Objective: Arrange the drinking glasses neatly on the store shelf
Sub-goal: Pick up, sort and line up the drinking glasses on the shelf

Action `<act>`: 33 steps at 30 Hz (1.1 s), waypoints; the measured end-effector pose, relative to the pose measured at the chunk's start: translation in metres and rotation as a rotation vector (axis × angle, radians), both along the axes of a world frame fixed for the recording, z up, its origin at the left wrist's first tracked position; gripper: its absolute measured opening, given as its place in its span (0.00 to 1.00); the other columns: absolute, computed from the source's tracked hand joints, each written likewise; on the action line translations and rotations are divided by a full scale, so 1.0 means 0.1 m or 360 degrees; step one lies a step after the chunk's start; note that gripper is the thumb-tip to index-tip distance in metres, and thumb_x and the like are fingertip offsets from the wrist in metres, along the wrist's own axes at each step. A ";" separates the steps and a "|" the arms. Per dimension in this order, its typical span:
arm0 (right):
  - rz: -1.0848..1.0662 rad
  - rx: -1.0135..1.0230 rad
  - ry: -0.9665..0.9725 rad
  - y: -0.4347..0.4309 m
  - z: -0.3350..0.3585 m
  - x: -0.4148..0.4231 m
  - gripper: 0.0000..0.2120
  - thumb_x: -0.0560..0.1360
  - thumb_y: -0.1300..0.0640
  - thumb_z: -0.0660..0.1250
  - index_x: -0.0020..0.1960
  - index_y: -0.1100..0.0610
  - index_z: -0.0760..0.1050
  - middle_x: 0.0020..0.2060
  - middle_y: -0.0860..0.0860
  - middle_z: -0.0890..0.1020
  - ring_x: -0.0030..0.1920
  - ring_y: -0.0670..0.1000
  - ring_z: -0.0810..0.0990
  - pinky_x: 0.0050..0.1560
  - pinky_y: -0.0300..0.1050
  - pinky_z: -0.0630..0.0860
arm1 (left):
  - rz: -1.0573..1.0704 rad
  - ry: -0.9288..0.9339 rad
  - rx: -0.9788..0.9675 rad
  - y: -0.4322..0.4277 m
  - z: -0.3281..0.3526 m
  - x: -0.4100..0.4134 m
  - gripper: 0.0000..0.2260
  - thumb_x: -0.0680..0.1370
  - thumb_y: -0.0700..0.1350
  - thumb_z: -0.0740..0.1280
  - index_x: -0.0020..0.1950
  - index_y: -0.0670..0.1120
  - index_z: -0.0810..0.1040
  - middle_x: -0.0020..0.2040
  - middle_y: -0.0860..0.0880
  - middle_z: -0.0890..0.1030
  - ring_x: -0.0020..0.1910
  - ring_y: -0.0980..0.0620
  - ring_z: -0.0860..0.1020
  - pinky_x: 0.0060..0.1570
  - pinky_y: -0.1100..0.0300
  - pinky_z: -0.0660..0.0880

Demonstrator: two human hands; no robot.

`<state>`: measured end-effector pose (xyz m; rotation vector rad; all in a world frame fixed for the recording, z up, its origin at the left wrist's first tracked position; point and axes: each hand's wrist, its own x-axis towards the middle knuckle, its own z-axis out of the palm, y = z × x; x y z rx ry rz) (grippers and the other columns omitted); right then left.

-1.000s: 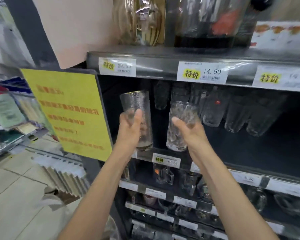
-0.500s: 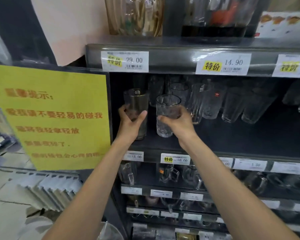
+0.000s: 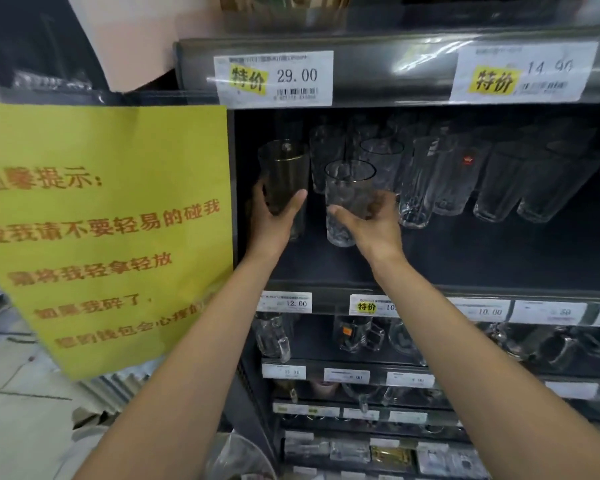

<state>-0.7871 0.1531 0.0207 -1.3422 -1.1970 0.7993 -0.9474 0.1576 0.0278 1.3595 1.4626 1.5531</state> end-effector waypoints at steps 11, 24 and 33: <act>-0.0090 -0.0225 0.0171 0.29 -0.01 -0.09 0.35 0.64 0.45 0.81 0.64 0.59 0.71 0.56 0.51 0.80 0.54 0.49 0.79 0.47 0.36 0.72 | 0.0121 -0.0155 0.0036 0.26 -0.06 0.04 0.27 0.76 0.50 0.74 0.66 0.38 0.66 0.57 0.46 0.77 0.56 0.49 0.79 0.48 0.68 0.75; -0.0041 -0.0237 -0.0145 0.55 -0.17 -0.09 0.22 0.69 0.56 0.79 0.61 0.60 0.78 0.52 0.51 0.84 0.53 0.48 0.81 0.52 0.36 0.73 | 0.0098 -0.0080 0.0047 0.38 -0.20 0.03 0.24 0.77 0.49 0.71 0.70 0.43 0.70 0.63 0.44 0.79 0.61 0.48 0.78 0.56 0.62 0.74; -0.0239 -0.0155 -0.0227 0.54 -0.18 -0.20 0.22 0.69 0.55 0.79 0.58 0.59 0.74 0.52 0.55 0.83 0.54 0.53 0.81 0.52 0.38 0.73 | 0.0148 0.0028 0.0003 0.44 -0.25 0.02 0.25 0.78 0.47 0.71 0.73 0.45 0.68 0.66 0.44 0.77 0.63 0.47 0.77 0.59 0.58 0.74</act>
